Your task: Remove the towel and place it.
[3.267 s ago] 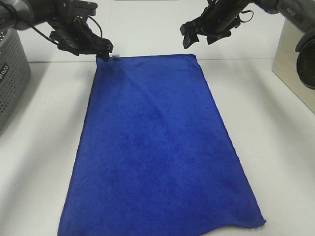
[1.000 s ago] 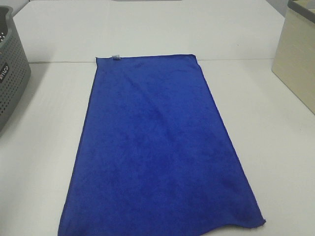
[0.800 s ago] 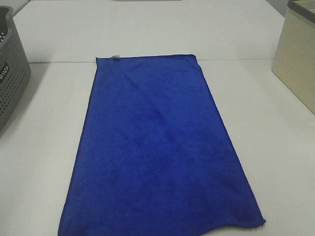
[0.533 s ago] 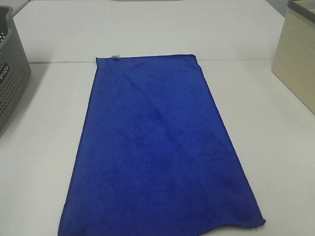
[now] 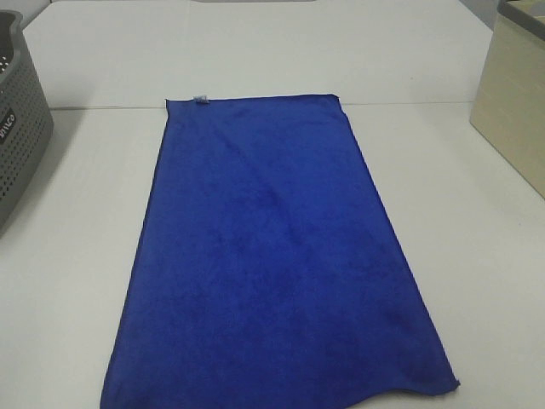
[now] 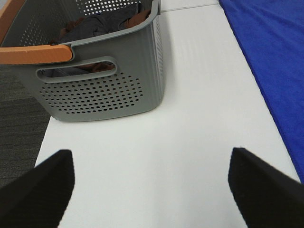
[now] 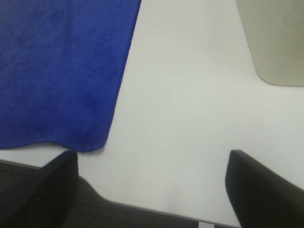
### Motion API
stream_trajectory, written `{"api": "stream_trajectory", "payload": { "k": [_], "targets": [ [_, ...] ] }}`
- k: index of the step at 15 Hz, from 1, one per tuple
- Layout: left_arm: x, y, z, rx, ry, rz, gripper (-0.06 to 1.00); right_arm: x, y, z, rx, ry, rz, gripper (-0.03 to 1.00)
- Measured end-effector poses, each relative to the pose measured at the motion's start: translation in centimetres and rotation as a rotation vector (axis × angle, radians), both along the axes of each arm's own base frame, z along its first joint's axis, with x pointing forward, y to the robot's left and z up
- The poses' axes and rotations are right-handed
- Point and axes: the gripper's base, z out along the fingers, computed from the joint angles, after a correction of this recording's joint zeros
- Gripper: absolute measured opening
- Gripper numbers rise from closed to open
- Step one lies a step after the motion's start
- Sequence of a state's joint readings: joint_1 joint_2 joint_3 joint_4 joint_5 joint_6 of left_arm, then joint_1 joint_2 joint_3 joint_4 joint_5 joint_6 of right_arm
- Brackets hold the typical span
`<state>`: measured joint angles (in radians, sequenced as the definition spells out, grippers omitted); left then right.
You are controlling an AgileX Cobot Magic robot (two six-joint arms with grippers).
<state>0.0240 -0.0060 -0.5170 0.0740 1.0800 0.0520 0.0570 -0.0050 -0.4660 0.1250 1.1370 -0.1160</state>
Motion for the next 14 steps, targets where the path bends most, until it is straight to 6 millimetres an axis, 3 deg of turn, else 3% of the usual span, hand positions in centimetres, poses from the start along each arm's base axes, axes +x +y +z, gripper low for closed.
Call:
{"api": "stream_trajectory", "payload": {
  "k": [14],
  "targets": [
    [0.03,-0.59,-0.02,-0.040,0.000,-0.053,0.83,0.24,-0.47,-0.12,-0.051,-0.014,-0.027,0.82]
  ]
}}
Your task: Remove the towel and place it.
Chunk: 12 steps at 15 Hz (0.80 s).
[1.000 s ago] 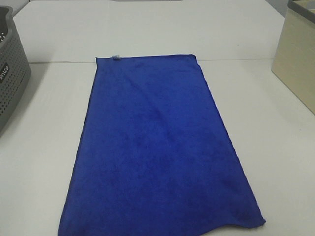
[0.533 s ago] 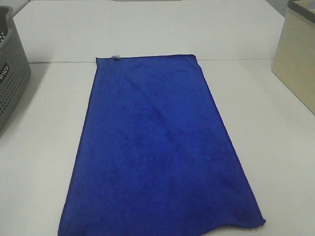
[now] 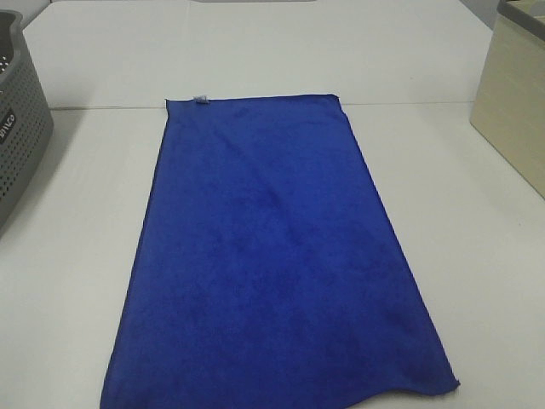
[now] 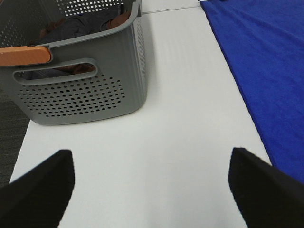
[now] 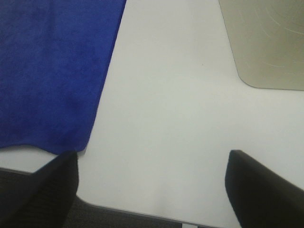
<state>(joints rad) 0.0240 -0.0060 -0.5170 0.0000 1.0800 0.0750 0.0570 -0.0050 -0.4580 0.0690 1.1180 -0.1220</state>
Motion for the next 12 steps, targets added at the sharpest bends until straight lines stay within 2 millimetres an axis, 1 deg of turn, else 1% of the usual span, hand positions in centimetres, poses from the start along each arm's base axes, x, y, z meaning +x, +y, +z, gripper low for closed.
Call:
{"api": "stream_trajectory", "payload": {
  "k": [12],
  "targets": [
    [0.00,0.00,0.00,0.006,0.000,-0.003,0.83,0.00,0.08,0.00,0.007,0.000,-0.005,0.82]
  ]
}}
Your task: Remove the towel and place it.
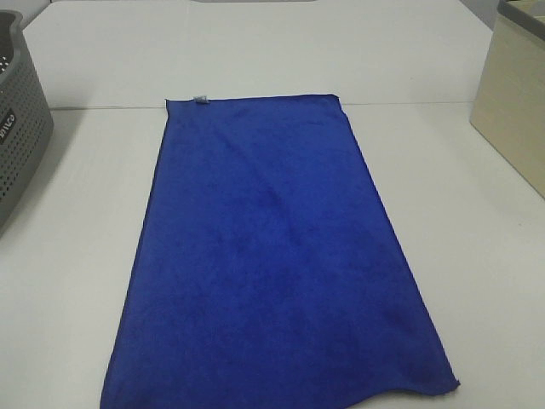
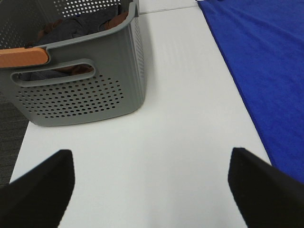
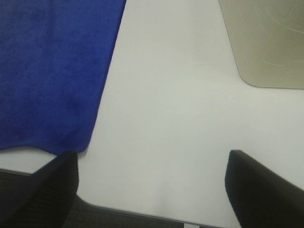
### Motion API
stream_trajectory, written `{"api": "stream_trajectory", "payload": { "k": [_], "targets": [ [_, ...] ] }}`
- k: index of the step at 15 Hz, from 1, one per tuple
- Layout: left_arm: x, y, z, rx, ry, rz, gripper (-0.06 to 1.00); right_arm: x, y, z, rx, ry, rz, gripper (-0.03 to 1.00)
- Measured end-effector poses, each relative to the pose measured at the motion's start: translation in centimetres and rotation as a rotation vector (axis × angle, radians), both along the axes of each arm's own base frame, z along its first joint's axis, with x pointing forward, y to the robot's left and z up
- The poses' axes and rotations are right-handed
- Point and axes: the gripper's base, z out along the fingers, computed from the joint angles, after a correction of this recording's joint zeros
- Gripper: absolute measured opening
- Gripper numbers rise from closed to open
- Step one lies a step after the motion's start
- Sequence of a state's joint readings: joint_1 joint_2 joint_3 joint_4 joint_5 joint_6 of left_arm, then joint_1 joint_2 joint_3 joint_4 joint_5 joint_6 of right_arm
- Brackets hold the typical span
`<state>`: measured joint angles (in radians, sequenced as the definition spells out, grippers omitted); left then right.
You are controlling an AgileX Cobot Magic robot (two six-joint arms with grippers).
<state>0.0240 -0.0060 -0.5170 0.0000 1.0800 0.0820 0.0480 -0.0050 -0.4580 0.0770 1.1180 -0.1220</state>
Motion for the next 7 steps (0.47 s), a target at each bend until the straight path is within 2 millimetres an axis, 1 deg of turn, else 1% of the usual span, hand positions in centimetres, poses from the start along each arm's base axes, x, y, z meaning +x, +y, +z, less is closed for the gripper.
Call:
{"api": "stream_trajectory", "payload": {
  "k": [7],
  "targets": [
    [0.00,0.00,0.00,0.001,0.000,0.000,0.83,0.00,0.00,0.00,0.000,0.000,0.000,0.82]
  ]
}}
